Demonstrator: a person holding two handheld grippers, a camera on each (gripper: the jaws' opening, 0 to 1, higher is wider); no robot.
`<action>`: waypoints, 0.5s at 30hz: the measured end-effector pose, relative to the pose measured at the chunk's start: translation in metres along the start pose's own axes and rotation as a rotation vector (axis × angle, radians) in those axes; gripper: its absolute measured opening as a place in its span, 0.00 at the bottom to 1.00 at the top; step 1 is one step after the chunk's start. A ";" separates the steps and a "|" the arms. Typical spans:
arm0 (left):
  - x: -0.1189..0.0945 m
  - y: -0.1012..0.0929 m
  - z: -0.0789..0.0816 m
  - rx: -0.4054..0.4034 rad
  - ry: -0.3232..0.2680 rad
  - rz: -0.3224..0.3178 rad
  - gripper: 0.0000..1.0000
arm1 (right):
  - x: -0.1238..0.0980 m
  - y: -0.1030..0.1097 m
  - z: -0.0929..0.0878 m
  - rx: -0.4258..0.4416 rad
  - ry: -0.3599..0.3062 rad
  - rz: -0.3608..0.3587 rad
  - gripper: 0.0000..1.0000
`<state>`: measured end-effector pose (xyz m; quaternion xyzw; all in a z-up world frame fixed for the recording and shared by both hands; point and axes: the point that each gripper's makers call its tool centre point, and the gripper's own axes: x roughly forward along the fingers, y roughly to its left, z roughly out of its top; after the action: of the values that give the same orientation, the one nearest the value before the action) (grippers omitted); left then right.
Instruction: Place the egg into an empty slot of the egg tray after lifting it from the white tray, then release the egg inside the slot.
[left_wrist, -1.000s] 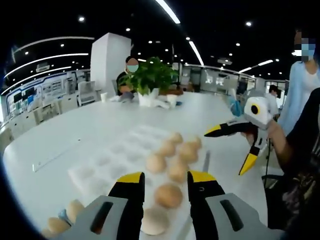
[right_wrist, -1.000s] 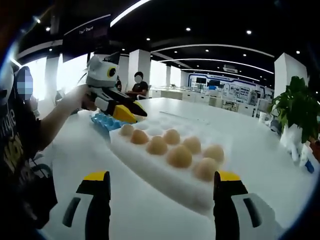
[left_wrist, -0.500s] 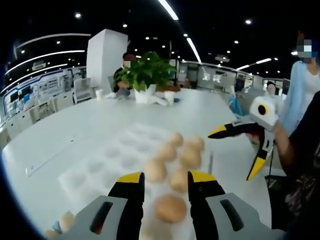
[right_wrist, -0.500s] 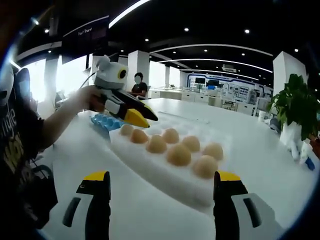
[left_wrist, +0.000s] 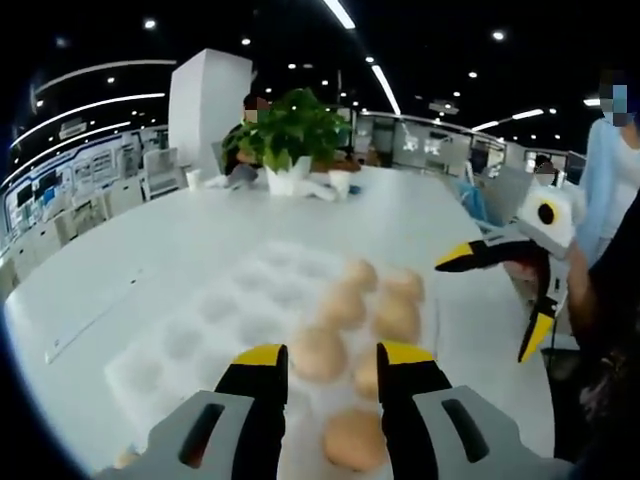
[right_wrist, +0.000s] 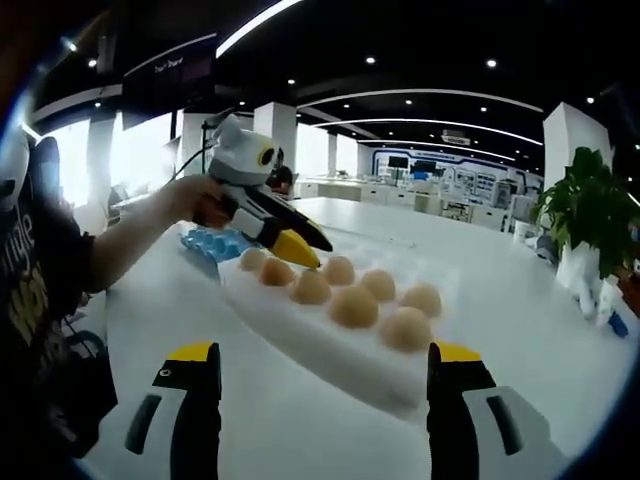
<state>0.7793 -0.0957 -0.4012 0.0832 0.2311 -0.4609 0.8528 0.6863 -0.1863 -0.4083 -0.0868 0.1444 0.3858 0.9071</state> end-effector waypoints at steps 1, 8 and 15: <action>0.001 0.001 0.000 0.000 0.001 0.000 0.36 | -0.001 0.000 0.000 0.000 0.000 -0.002 0.89; 0.008 0.005 0.000 -0.003 0.035 -0.024 0.37 | -0.005 -0.003 -0.003 0.007 0.001 -0.012 0.89; 0.016 0.004 -0.001 0.008 0.078 -0.069 0.36 | -0.006 -0.005 -0.003 0.010 0.002 -0.016 0.89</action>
<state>0.7896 -0.1050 -0.4099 0.0965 0.2650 -0.4872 0.8265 0.6847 -0.1946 -0.4090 -0.0837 0.1465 0.3776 0.9105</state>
